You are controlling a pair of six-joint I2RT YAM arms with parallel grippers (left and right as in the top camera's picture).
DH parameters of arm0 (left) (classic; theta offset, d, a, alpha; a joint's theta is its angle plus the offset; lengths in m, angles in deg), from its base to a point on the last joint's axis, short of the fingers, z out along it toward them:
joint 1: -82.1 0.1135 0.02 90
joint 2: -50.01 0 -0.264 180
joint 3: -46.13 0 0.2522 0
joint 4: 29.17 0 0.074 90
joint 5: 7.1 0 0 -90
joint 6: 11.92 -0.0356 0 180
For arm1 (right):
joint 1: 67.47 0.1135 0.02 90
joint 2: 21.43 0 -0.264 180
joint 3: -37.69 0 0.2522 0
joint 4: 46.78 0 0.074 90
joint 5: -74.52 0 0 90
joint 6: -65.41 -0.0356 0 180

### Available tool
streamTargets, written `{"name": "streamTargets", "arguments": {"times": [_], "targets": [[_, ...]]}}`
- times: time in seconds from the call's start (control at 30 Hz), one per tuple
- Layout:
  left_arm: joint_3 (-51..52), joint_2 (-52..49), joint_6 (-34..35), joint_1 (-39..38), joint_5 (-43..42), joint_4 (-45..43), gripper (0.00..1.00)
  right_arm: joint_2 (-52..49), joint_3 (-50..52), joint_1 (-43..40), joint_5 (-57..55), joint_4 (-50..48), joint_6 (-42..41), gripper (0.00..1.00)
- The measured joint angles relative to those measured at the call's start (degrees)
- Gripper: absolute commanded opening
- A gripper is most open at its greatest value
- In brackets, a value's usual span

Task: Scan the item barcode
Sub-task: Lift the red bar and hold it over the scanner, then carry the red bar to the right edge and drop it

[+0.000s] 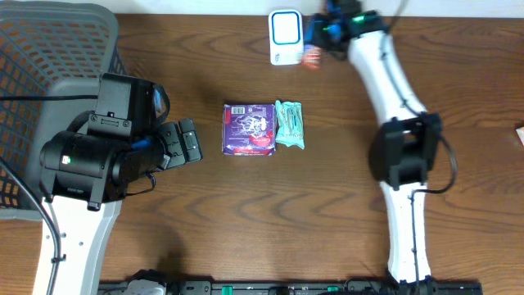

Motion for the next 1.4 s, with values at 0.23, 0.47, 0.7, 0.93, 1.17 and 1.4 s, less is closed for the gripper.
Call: {"name": "streamTargets", "arguments": {"times": [0.23,0.47,0.7,0.93,1.17,1.4], "targets": [[0.0,0.0,0.0,0.0,0.0,0.0,0.98,3.8,-0.6,-14.9,-8.9,11.4,6.6,0.01],[0.0,0.0,0.0,0.0,0.0,0.0,0.98,4.2,0.9,-26.8,-17.9,12.8,14.8,0.05],[0.0,0.0,0.0,0.0,0.0,0.0,0.98,4.2,4.4,-34.8,-21.8,11.3,18.0,0.27],[0.0,0.0,0.0,0.0,0.0,0.0,0.98,4.2,6.7,-41.8,-18.4,13.8,16.5,0.38],[0.0,0.0,0.0,0.0,0.0,0.0,0.98,4.2,6.8,-39.1,-4.1,16.5,17.1,0.26],[0.0,0.0,0.0,0.0,0.0,0.0,0.98,4.2,12.7,-33.5,-7.8,13.4,18.2,0.18]]}}
